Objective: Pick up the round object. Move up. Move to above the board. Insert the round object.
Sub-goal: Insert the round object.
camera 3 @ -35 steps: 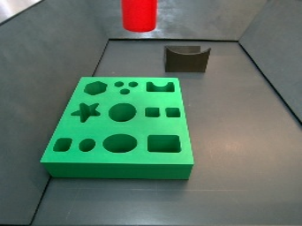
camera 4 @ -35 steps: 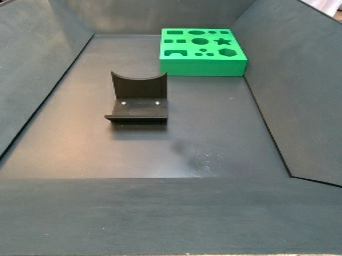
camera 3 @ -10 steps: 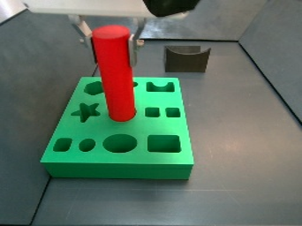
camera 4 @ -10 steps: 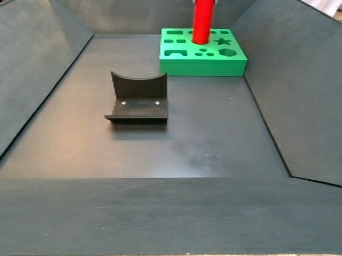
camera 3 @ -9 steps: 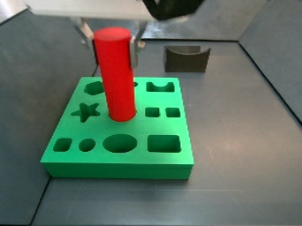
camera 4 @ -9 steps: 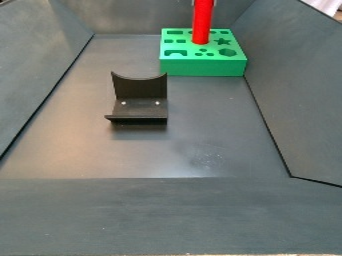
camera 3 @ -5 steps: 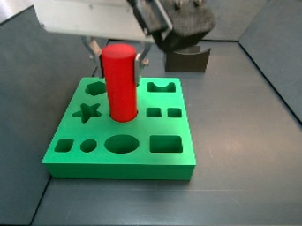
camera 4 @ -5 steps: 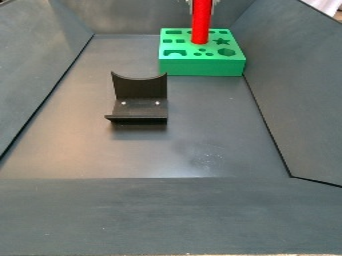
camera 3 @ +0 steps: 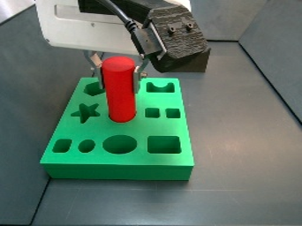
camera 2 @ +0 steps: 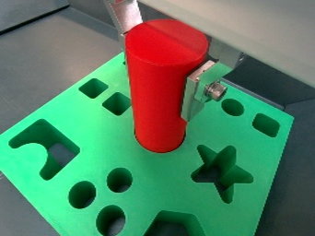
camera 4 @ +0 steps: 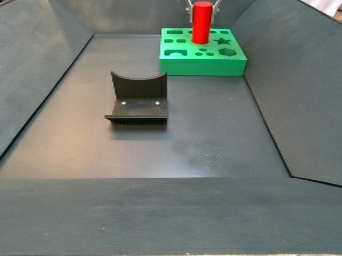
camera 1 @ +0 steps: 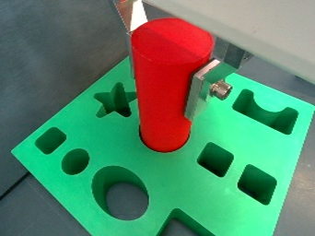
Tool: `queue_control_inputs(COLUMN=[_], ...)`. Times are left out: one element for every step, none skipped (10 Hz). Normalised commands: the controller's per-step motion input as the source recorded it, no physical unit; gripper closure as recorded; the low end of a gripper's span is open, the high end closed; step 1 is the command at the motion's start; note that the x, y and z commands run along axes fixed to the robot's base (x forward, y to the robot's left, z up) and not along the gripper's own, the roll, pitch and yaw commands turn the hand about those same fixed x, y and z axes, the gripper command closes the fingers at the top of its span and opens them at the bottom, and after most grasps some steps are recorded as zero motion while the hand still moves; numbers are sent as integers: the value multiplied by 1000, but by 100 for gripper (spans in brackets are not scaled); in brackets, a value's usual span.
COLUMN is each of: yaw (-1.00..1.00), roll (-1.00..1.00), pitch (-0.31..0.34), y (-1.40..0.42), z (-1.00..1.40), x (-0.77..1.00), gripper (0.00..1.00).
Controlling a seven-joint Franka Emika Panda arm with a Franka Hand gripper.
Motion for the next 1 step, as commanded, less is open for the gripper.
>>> queue_control_inputs(yaw=[0], roll=[0], pitch=[0], y=[0], z=[0], x=[0], gripper=[100])
